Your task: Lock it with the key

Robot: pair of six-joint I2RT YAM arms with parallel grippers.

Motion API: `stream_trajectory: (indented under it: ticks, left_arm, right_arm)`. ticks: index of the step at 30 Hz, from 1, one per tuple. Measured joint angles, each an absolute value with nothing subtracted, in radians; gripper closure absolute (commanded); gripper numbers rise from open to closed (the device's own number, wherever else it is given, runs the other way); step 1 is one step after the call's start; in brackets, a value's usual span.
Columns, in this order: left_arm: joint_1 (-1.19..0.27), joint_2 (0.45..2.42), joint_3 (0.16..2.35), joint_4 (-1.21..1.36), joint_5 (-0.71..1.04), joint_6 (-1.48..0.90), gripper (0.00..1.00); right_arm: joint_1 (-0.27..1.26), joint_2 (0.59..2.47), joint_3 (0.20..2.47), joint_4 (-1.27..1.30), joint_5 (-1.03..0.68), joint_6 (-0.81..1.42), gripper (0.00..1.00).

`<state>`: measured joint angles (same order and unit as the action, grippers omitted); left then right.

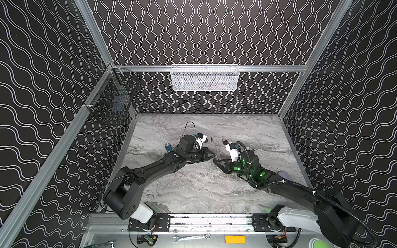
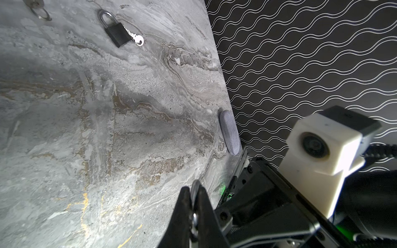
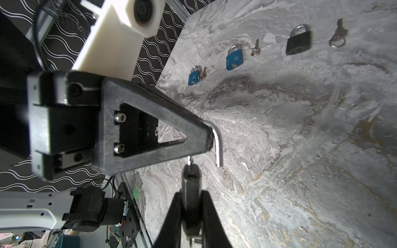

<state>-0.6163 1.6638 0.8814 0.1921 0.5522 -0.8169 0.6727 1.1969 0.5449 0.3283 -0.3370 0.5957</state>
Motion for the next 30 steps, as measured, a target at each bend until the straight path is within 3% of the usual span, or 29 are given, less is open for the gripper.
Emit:
stream_trajectory:
  ticks: [2,20,22,26,30]
  left_arm:
    - [-0.616,1.663,0.881,0.192,0.548,-0.816,0.82]
    - [-0.615,1.682,0.882,0.229,0.535,-0.817,0.82]
    - [-0.615,1.684,0.882,0.230,0.535,-0.817,0.84]
    - [-0.615,1.684,0.882,0.231,0.536,-0.817,0.98]
    - [-0.615,1.684,0.882,0.235,0.535,-0.820,1.00]
  right_arm:
    - [0.671,1.195,0.545,0.329,-0.337,0.597,1.00]
    - [0.667,1.193,0.545,0.313,-0.334,0.606,1.00]
    - [0.667,1.194,0.545,0.313,-0.338,0.606,1.00]
    - [0.667,1.196,0.545,0.311,-0.341,0.606,1.00]
    - [0.666,1.195,0.545,0.306,-0.340,0.606,1.00]
